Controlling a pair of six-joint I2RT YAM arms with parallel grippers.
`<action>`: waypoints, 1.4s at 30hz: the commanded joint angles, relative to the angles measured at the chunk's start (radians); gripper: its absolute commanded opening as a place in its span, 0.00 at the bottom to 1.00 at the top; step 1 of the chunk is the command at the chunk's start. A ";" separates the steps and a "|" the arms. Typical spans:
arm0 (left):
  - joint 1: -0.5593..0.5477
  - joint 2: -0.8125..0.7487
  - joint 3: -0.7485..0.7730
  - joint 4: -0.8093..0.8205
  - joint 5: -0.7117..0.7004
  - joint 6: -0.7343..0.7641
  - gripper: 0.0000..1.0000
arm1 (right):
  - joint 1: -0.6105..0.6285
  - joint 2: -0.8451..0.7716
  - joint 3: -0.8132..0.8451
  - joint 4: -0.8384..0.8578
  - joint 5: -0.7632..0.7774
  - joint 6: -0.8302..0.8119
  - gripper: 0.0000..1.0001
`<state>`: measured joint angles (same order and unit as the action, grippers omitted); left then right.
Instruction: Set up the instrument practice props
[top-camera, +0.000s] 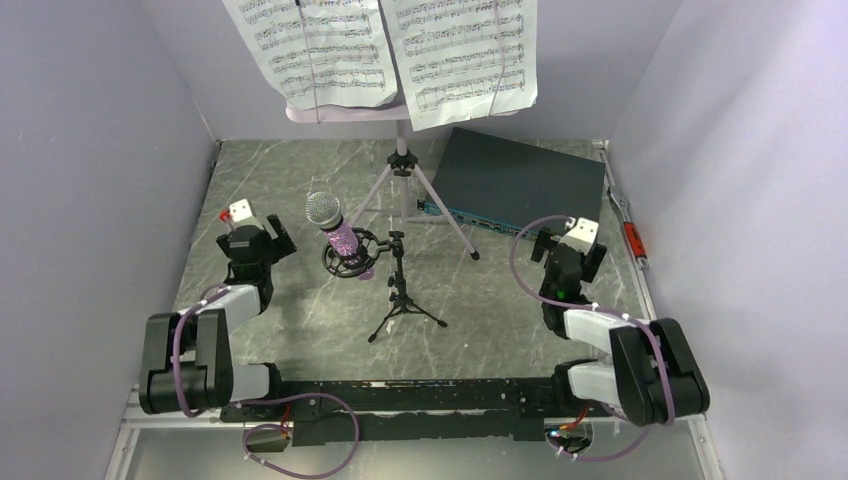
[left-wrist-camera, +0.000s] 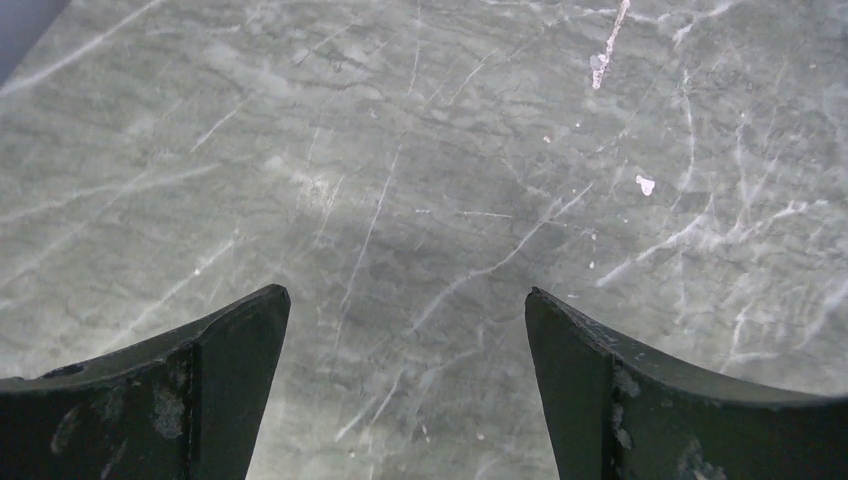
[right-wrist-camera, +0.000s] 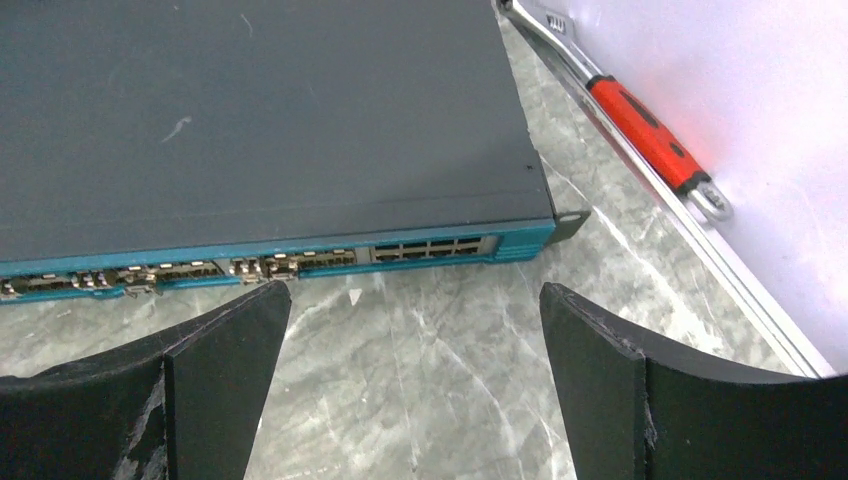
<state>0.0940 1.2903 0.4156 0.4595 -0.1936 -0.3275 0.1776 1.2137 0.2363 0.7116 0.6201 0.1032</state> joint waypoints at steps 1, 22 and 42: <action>-0.021 0.047 -0.041 0.243 -0.029 0.175 0.94 | -0.012 0.076 -0.049 0.359 -0.022 -0.080 1.00; -0.037 0.334 -0.022 0.483 0.159 0.312 0.94 | -0.085 0.277 -0.016 0.483 -0.167 -0.063 1.00; -0.036 0.340 -0.012 0.472 0.146 0.298 0.94 | -0.087 0.280 -0.009 0.475 -0.174 -0.061 1.00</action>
<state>0.0555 1.6279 0.3832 0.9119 -0.0536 -0.0376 0.0986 1.4929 0.2047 1.1645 0.4618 0.0273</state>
